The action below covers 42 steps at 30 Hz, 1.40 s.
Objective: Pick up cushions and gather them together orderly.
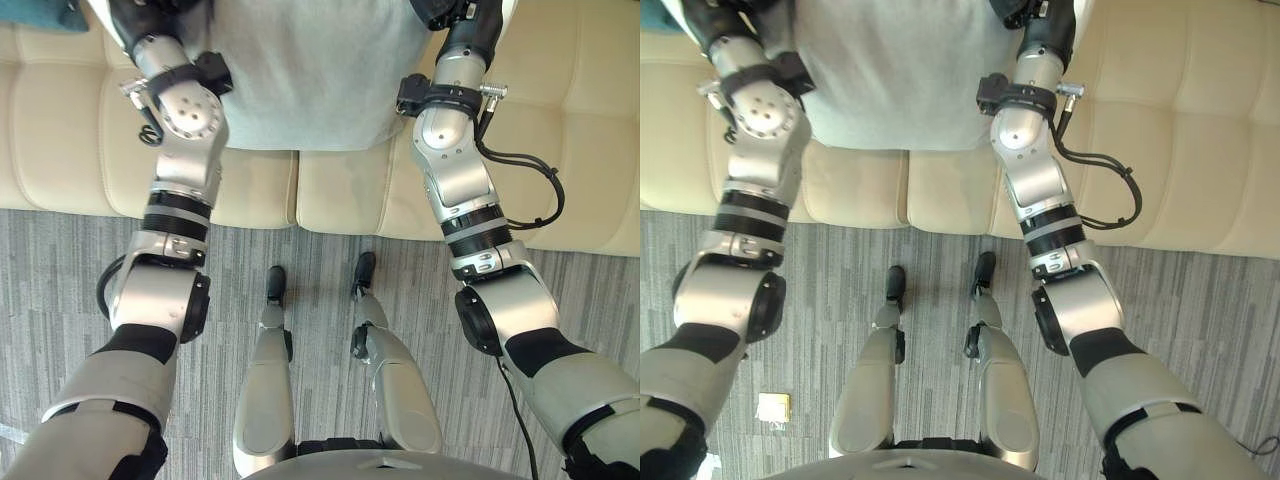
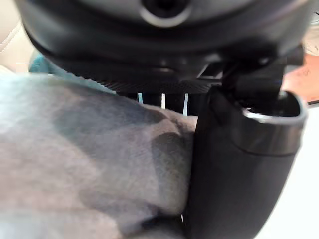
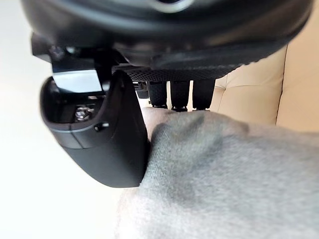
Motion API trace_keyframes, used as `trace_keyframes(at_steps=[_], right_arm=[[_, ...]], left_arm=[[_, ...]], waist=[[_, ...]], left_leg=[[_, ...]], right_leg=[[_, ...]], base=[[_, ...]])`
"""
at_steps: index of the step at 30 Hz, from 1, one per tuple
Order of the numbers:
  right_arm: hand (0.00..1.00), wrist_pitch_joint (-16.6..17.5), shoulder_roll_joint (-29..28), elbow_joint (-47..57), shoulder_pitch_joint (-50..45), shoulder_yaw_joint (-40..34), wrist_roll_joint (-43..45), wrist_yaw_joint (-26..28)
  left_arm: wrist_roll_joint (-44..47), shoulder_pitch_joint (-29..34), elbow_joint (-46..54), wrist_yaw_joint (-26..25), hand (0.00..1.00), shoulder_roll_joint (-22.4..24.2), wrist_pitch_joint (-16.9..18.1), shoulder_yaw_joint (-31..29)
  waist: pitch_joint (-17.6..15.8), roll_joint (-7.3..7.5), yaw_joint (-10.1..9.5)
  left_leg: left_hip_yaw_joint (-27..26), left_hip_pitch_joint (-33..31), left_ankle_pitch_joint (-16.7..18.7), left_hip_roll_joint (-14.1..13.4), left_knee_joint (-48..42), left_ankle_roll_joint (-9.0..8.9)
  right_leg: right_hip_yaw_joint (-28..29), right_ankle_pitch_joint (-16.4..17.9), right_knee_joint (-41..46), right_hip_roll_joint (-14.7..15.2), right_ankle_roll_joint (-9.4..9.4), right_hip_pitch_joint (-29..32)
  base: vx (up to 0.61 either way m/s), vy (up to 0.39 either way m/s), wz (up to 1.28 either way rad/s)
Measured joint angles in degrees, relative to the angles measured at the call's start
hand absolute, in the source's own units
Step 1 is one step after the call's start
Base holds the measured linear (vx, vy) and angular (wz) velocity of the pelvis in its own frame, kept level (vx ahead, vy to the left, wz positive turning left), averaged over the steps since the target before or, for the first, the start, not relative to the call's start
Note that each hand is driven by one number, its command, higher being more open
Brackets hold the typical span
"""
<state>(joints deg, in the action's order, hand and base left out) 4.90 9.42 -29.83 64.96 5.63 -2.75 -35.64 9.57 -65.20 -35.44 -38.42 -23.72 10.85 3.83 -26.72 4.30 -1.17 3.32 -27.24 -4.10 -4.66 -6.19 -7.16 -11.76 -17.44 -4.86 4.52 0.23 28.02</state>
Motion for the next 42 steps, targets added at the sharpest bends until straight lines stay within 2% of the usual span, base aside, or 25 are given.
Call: trace_keyframes(at_steps=[3, 5, 8, 15, 21, 24, 25, 26, 28, 30, 32, 33, 35, 36, 37, 40, 42], right_arm=[[1.00, 0.1, 1.4, -2.4, 2.6, 0.0, 0.0, 0.0], [1.00, 0.1, 5.3, -6.8, 7.3, 0.0, 0.5, 0.2], [1.00, 0.1, 11.1, -9.4, 11.0, 0.0, 0.7, 0.5], [1.00, 0.2, 21.1, -12.7, 14.7, -3.2, 5.6, 1.5], [1.00, 0.1, 23.0, -13.5, 14.6, -5.1, 9.9, 2.4], [1.00, 0.2, 23.4, -11.0, 12.3, -9.3, 11.8, 3.1], [1.00, 0.6, 24.8, -6.3, 6.9, -10.2, 13.1, 3.6], [1.00, 0.9, 24.8, -3.4, 3.5, -11.0, 14.1, 4.2], [1.00, 1.9, 24.7, 3.3, -7.6, -11.7, 14.7, 5.9], [1.00, 2.5, 24.2, 6.1, -13.9, -12.4, 15.7, 8.0], [1.00, 2.9, 18.3, 11.3, -29.7, -15.2, 16.4, 12.0], [1.00, 2.9, 16.7, 11.7, -32.3, -15.8, 16.4, 12.8], [1.00, 2.9, 9.8, 11.8, -44.1, -16.2, 16.1, 16.7], [1.00, 2.9, 8.7, 11.8, -46.0, -16.2, 15.8, 17.4], [1.00, 2.6, 3.9, 11.8, -52.5, -16.2, 13.4, 19.4], [1.00, 2.5, -1.5, 11.7, -60.6, -15.6, 11.1, 21.9], [1.00, 2.5, -5.6, 9.7, -68.7, -15.1, 7.4, 23.8]], left_arm=[[1.7, -2.2, -2.7, 0.1, 1.00, -2.4, 0.3, -0.7], [2.8, -4.9, -6.4, 1.4, 1.00, -5.8, 0.3, -0.5], [4.0, -5.7, -7.7, 3.1, 1.00, -9.5, 0.3, -0.3], [5.1, -8.5, -9.9, 3.7, 1.00, -17.2, 0.3, -0.8], [7.5, -8.4, -9.3, 4.1, 1.00, -19.2, 0.4, -4.8], [9.3, -0.5, -2.4, 5.4, 1.00, -19.2, 1.7, -10.5], [11.0, 5.9, 2.3, 6.8, 1.00, -19.1, 2.8, -13.8], [11.4, 9.5, 4.4, 7.5, 1.00, -18.9, 3.1, -15.1], [12.3, 20.9, 9.4, 9.3, 1.00, -15.6, 4.2, -18.6], [12.5, 26.3, 11.1, 10.9, 1.00, -12.8, 4.3, -19.7], [12.4, 40.2, 13.7, 14.8, 1.00, -3.6, 4.1, -20.1], [12.3, 42.5, 13.8, 15.6, 1.00, -1.5, 4.0, -20.0], [10.9, 52.7, 13.5, 19.4, 1.00, 7.4, 2.0, -18.8], [10.3, 54.3, 13.3, 19.9, 1.00, 8.7, 1.7, -18.2], [8.2, 59.6, 11.5, 22.3, 1.00, 12.5, 0.6, -16.6], [5.4, 64.3, 6.2, 25.0, 1.00, 16.5, -0.6, -15.2], [3.4, 68.5, 0.2, 27.1, 1.00, 19.0, -1.7, -15.1]], waist=[[-0.2, 0.34, 0.27], [-0.3, 0.38, 0.38], [-0.3, 0.40, 0.51], [-0.3, 0.35, -0.10], [-0.5, 0.13, -0.65], [-0.7, -0.31, -1.19], [-0.7, -0.32, -1.26], [-0.7, -0.32, -1.27], [-0.6, -0.39, -1.51], [-0.5, -0.42, -1.60], [-0.1, -0.47, -1.59], [0.1, -0.46, -1.56], [1.6, -0.44, -1.45], [1.7, -0.45, -1.46], [1.7, -0.45, -1.51], [3.1, -0.78, -1.39], [7.9, -0.88, -1.41]], left_leg=[[-0.2, -1.0, 0.1, 0.3, -0.5, 0.15], [-0.1, -2.3, 0.1, 0.4, -1.5, 0.18], [0.5, -3.2, 0.2, 0.6, -2.2, 0.27], [1.9, -4.3, 0.1, 1.1, -3.0, 0.34], [2.0, -4.2, 0.1, 1.6, -3.4, 0.40], [1.9, -3.1, 0.5, 1.8, -3.8, 0.93], [2.0, -2.5, 0.6, 1.9, -3.7, 1.07], [2.1, -1.9, 0.6, 1.9, -3.6, 1.11], [1.8, 0.6, 0.7, 2.0, -2.6, 1.30], [1.8, 1.8, 0.8, 2.1, -2.1, 1.46], [1.7, 4.8, 0.9, 2.2, -0.8, 1.65], [1.6, 5.2, 1.0, 2.2, -0.6, 1.72], [1.4, 6.4, 1.5, 2.2, -0.1, 1.85], [1.3, 6.7, 1.6, 2.1, -0.1, 1.84], [0.8, 8.3, 2.2, 1.9, -0.1, 1.95], [0.0, 10.4, 3.0, 1.7, -0.1, 1.97], [-1.0, 12.3, 4.2, 1.2, 0.0, 1.96]], right_leg=[[0.6, -0.1, 0.0, 0.3, 0.12, 0.8], [0.8, -0.7, 0.0, 0.5, 0.89, 1.6], [0.6, -0.7, 0.0, 0.7, 0.89, 1.9], [-0.6, -0.7, 0.0, 1.2, 0.89, 1.9], [-0.8, -0.7, 0.0, 1.5, 0.93, 1.5], [-0.6, -0.7, 0.0, 1.7, 1.00, 0.4], [-0.6, -0.7, 0.0, 1.7, 1.06, -0.4], [-0.5, -0.5, 0.0, 1.7, 1.24, -0.9], [-0.3, 0.1, 0.0, 1.9, 1.83, -2.9], [-0.3, 0.6, 0.0, 2.0, 1.84, -3.9], [-0.2, 1.8, 0.0, 2.1, 1.87, -6.4], [-0.2, 2.0, -0.1, 2.1, 1.97, -6.8], [-0.1, 2.9, 0.0, 2.1, 2.16, -7.7], [0.0, 3.0, 0.0, 2.1, 2.15, -8.0], [0.4, 3.1, 0.0, 1.9, 1.98, -9.2], [1.1, 3.8, 0.0, 1.7, 2.46, -11.0], [1.5, 4.7, 0.0, 1.4, 2.69, -12.5]], base=[[0.02, 0.067, -0.02], [0.02, 0.061, 0.01], [0.02, 0.061, 0.10], [0.04, 0.070, 0.10], [0.04, 0.063, 0.04], [0.05, 0.086, -0.02], [0.06, 0.075, 0.03], [0.08, 0.101, 0.01], [0.08, 0.071, -0.02], [0.07, 0.054, 0.01], [0.08, 0.044, 0.02], [0.11, 0.053, -0.02], [0.09, 0.042, -0.04], [0.10, 0.045, -0.12], [0.10, 0.054, -0.17], [0.06, 0.042, -0.17], [0.10, 0.057, -0.20]])
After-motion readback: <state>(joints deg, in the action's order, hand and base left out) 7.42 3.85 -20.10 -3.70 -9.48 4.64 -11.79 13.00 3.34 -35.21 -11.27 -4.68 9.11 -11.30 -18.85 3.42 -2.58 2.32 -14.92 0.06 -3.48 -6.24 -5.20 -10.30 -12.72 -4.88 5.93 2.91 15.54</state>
